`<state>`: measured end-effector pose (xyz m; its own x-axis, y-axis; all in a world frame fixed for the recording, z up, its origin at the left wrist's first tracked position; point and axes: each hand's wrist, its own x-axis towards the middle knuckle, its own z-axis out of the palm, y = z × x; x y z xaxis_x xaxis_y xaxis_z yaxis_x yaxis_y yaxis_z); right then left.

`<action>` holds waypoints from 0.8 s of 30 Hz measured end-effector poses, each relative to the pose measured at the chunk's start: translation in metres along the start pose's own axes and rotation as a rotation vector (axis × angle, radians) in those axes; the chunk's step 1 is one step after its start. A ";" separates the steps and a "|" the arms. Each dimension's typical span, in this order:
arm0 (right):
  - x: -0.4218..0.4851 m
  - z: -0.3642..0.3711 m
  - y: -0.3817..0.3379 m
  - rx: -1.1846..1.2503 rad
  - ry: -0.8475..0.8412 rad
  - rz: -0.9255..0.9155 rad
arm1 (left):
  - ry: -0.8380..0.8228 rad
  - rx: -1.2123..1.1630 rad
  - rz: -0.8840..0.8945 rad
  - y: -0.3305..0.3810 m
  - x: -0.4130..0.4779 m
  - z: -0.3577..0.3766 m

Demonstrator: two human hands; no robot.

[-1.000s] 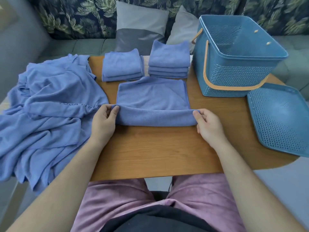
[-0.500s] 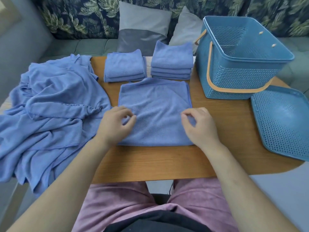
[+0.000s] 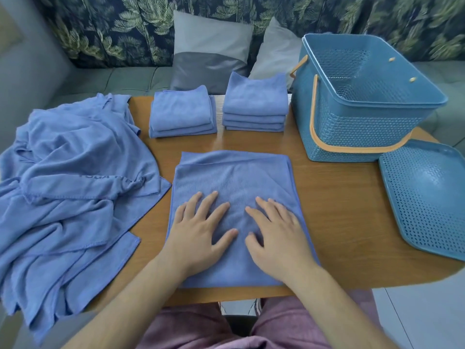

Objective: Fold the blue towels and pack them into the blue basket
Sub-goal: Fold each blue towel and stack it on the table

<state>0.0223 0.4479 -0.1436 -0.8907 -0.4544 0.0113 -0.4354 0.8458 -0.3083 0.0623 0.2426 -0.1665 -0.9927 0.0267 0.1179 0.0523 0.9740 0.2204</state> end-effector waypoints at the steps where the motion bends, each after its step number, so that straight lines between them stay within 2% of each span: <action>1: 0.006 -0.003 -0.001 0.004 0.044 0.000 | 0.022 -0.002 0.015 0.001 0.005 -0.002; 4: 0.047 -0.007 -0.001 0.021 0.171 -0.032 | 0.089 -0.030 0.015 0.002 0.041 -0.006; 8: 0.095 0.001 0.010 -0.009 0.045 -0.067 | 0.005 -0.042 -0.017 -0.009 0.088 -0.004; 11: 0.102 0.011 0.021 -0.052 -0.023 -0.054 | -0.053 -0.042 -0.026 -0.021 0.092 0.007; 24: 0.078 0.018 0.021 -0.069 -0.003 -0.026 | 0.002 -0.043 -0.016 -0.017 0.071 0.013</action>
<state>-0.0541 0.4248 -0.1659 -0.8787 -0.4770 0.0155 -0.4663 0.8511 -0.2414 -0.0102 0.2306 -0.1747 -0.9932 0.0110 0.1160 0.0414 0.9637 0.2637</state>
